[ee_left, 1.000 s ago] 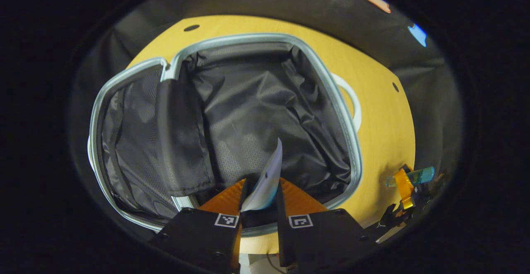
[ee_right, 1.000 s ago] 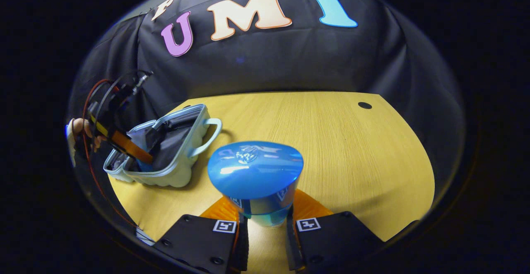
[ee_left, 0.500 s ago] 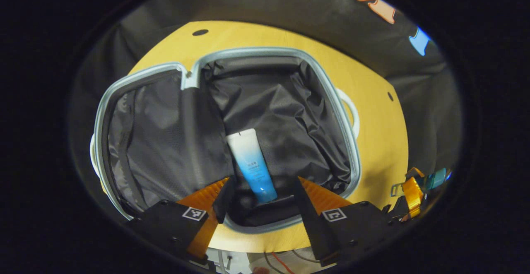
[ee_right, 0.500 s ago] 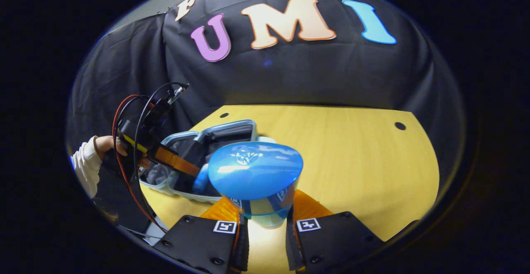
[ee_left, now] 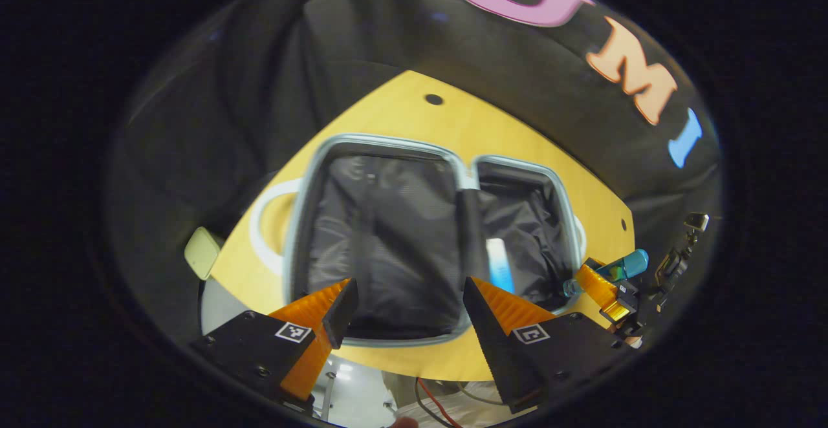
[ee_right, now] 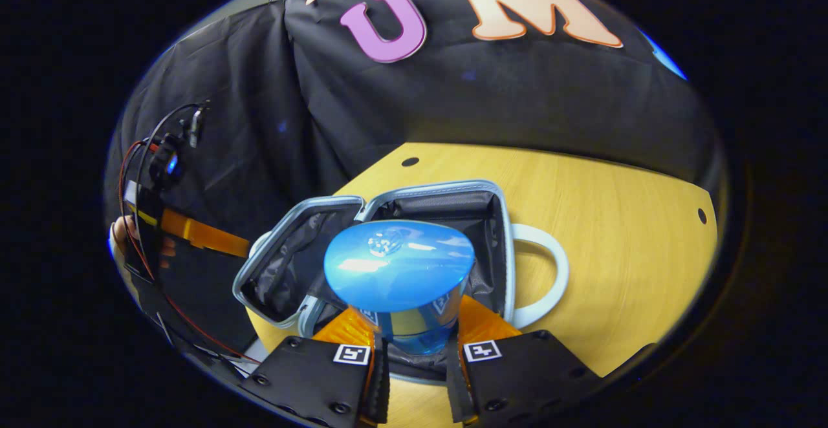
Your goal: First open the suitcase, pack the skin care products into it, and then close the suitcase.
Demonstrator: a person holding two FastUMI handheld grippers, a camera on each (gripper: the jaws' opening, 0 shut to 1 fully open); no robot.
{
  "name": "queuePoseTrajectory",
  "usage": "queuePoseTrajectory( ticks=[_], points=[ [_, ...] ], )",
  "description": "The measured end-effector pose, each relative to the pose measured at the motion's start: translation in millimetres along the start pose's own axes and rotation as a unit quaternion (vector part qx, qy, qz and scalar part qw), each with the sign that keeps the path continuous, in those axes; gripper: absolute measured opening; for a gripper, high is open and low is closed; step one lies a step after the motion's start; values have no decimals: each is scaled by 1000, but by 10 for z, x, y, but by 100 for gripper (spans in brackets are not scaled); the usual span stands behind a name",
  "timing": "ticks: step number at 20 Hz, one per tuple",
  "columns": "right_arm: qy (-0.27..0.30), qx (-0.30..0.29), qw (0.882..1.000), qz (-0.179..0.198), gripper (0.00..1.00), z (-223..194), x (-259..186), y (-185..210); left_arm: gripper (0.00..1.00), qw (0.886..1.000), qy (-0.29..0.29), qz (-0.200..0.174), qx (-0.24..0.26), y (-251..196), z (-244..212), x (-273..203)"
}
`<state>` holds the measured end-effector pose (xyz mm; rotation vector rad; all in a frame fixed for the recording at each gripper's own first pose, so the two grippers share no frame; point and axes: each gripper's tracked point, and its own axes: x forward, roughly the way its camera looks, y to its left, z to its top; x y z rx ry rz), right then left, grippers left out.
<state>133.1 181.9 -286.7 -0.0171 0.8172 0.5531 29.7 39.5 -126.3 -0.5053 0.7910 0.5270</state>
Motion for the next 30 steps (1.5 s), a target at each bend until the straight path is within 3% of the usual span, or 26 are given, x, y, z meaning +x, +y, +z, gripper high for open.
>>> queuePoseTrajectory(
  ticks=[6,7,10,14,17,22,23,26,30],
  points=[
    [74,7,997,-32,38,-391,338,-57,96,994,-21,44,-95,1188,36,22],
    [81,10,996,-33,36,-437,364,-52,96,993,-21,49,-106,1331,12,75],
    [114,25,992,-36,42,-580,426,-71,96,988,-15,64,-139,1632,8,233],
    [60,28,997,-38,43,-223,443,-113,96,983,-7,50,-176,1751,6,424],
    [10,29,999,-36,98,81,296,-126,96,983,-4,43,-176,1759,75,609],
    [-54,24,996,-61,98,449,-289,-255,96,980,5,25,-195,1752,103,883],
    [-64,27,995,-69,98,518,-422,-315,99,980,9,21,-200,1750,101,945],
    [-99,41,989,-104,98,659,-865,-534,89,976,25,-9,-217,1697,83,1052],
    [-144,47,973,-174,98,788,-1458,-954,63,976,2,-30,-215,1708,176,1173]
  ],
)
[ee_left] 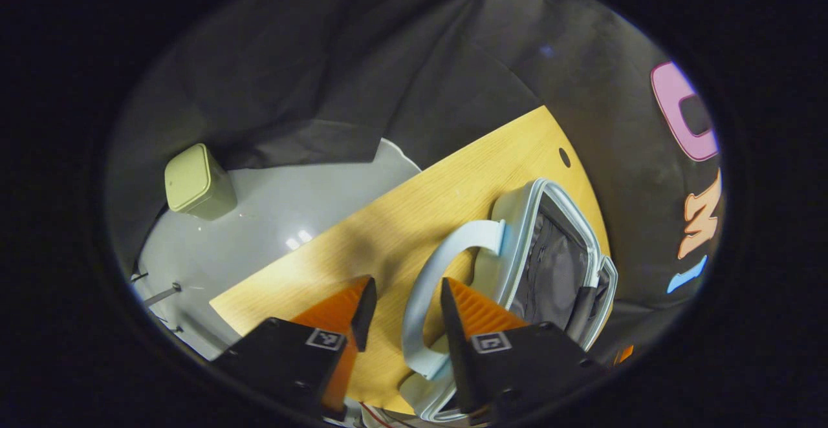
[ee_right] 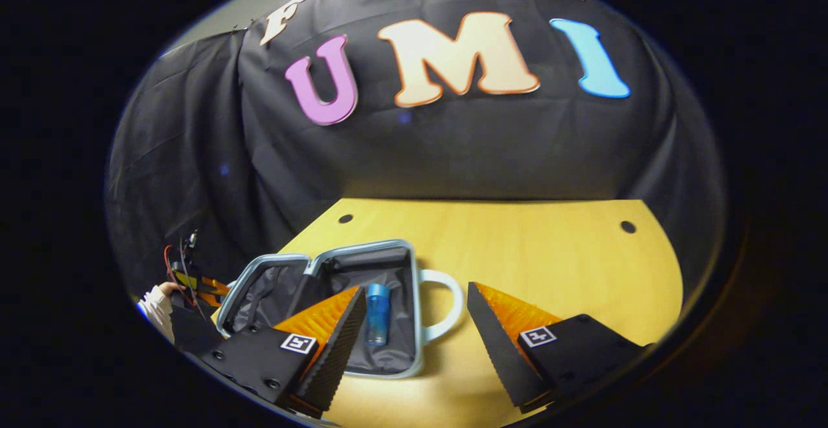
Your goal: First open the suitcase, pack the skin care products into it, and then close the suitcase.
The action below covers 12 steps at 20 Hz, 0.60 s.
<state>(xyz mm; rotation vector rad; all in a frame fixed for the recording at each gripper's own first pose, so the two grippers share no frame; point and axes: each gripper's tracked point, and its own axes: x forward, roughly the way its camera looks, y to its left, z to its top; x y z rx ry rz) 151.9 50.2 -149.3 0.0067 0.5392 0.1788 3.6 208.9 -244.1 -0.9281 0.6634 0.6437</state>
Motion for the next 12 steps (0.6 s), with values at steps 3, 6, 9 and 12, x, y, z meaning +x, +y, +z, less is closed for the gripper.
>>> queuePoseTrajectory(
  ticks=[3,6,9,12],
  points=[
    [-20,-15,998,-50,98,82,-259,-366,14,1000,10,-5,-14,-20,-24,44],
    [-22,-7,997,-74,98,39,-406,-543,9,1000,8,-1,5,-45,-42,5],
    [-22,-1,997,-78,98,-36,-484,-542,6,1000,9,0,29,-171,-13,-105],
    [-23,-12,996,-80,98,-53,-541,-565,5,999,-1,2,53,-312,39,-320]
  ],
)
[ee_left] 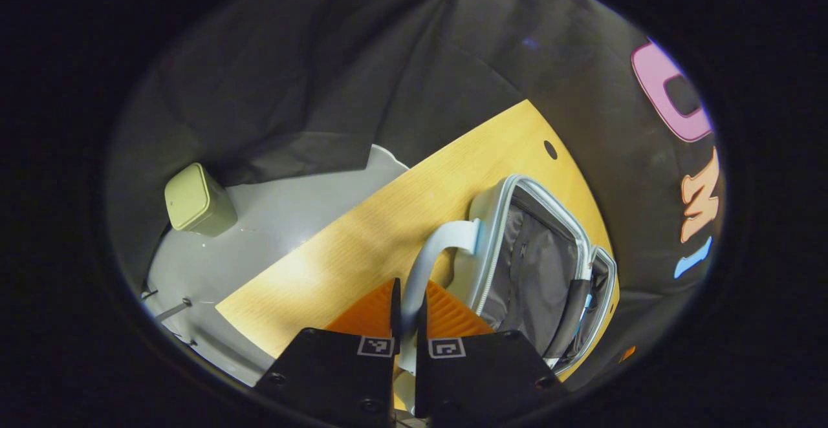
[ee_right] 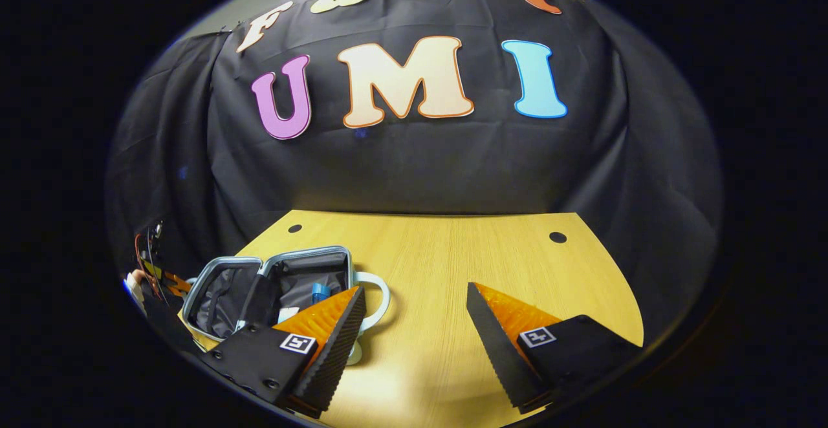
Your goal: First open the suitcase, pack the skin care products into it, and then close the suitcase.
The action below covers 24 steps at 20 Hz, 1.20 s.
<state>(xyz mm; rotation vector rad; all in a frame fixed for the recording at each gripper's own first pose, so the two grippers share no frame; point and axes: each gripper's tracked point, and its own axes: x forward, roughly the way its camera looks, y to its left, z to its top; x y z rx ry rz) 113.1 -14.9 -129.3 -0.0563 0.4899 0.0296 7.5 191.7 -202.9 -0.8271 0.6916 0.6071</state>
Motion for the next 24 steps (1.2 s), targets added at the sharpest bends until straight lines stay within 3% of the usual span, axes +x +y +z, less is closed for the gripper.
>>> queuePoseTrajectory(
  ticks=[6,8,12,18,24],
  points=[
    [-21,11,1000,3,98,107,-64,-103,5,998,-36,-21,43,-670,181,-776],
    [-27,11,1000,1,98,102,-83,-178,5,997,-40,-11,62,-899,174,-1029],
    [-37,10,999,-3,98,56,-142,-359,4,992,-68,-17,104,-1607,102,-1379],
    [-43,8,999,-3,98,-50,-251,-620,5,977,-80,-71,184,-2890,-247,-1575],
    [-51,15,999,-2,98,-10,-323,-840,5,959,-38,-130,251,-4035,-879,-1279]
  ],
)
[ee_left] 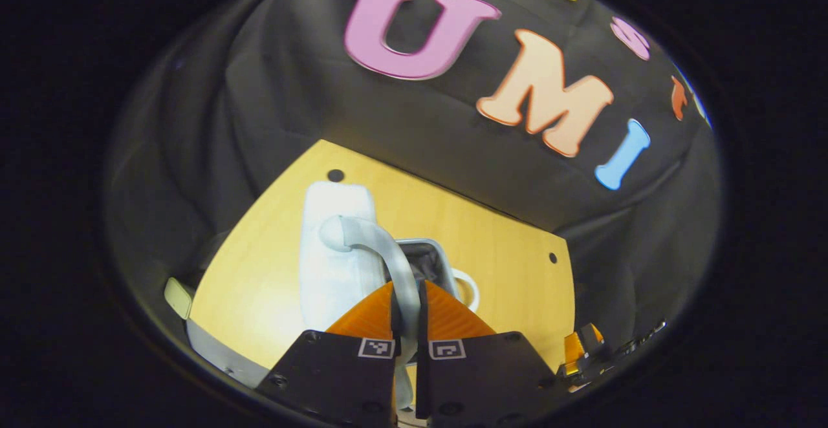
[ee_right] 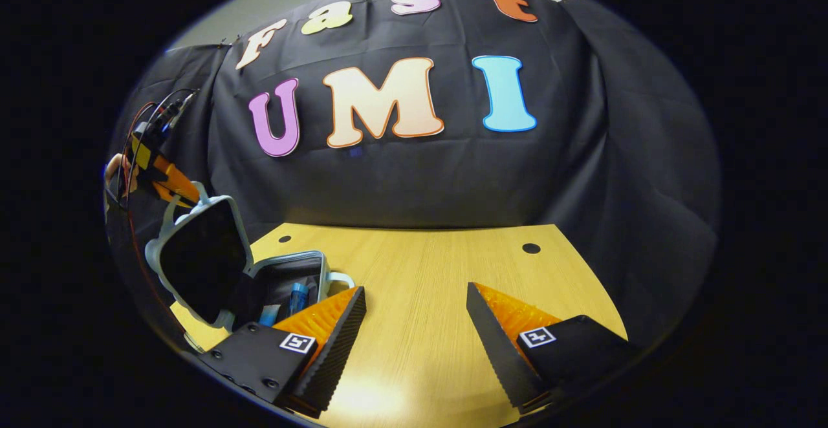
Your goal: First open the suitcase, pack the skin care products into it, and then close the suitcase.
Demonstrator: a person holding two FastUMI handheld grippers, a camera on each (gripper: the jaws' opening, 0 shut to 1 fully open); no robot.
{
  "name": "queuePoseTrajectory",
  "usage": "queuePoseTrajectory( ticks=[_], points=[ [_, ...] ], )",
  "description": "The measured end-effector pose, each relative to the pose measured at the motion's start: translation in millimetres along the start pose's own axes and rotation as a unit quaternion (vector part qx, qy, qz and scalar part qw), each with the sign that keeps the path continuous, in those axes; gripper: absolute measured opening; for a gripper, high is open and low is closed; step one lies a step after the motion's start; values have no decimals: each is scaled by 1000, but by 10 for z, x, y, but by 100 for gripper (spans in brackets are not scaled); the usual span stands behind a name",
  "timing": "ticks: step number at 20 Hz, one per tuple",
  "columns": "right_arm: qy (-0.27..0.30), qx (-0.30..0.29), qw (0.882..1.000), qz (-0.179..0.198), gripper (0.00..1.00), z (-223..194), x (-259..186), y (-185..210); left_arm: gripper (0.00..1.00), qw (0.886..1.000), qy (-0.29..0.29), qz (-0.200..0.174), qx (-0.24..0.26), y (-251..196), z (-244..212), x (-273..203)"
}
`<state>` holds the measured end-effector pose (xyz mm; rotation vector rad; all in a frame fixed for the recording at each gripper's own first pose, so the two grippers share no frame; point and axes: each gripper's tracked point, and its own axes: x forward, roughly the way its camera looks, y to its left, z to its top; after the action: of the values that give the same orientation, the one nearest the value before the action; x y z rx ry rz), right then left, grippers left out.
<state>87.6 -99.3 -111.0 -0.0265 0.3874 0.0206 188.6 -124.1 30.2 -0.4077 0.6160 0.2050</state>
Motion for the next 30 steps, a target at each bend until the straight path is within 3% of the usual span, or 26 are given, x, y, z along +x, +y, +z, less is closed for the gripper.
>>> queuePoseTrajectory(
  ticks=[3,7,11,17,18,20,21,23,26,30],
  points=[
    [-3,3,1000,-4,94,4,-46,-94,5,999,36,-34,9,-425,-191,299],
    [5,9,1000,-18,98,-126,-137,-230,5,994,91,-57,12,-830,-479,759],
    [12,23,999,-25,94,-233,-206,-272,5,989,134,-59,11,-1046,-823,1122],
    [5,20,999,-33,98,-143,-243,-321,10,980,193,-46,25,-1088,-1300,1565],
    [3,20,999,-34,98,-119,-257,-320,7,979,197,-47,21,-1058,-1309,1519],
    [0,21,999,-37,98,-83,-266,-318,23,977,199,-72,2,-1195,-1381,1464],
    [-1,24,999,-37,94,-78,-261,-315,44,978,196,-74,6,-1196,-1394,1422],
    [-5,30,999,-37,98,-27,-264,-283,87,981,180,-65,23,-1148,-1370,1362],
    [-14,33,999,-32,98,57,-301,-192,90,987,144,-58,38,-1088,-1280,1111],
    [-25,40,998,-30,98,143,-385,-93,96,992,73,-28,97,-913,-1145,765]
  ],
)
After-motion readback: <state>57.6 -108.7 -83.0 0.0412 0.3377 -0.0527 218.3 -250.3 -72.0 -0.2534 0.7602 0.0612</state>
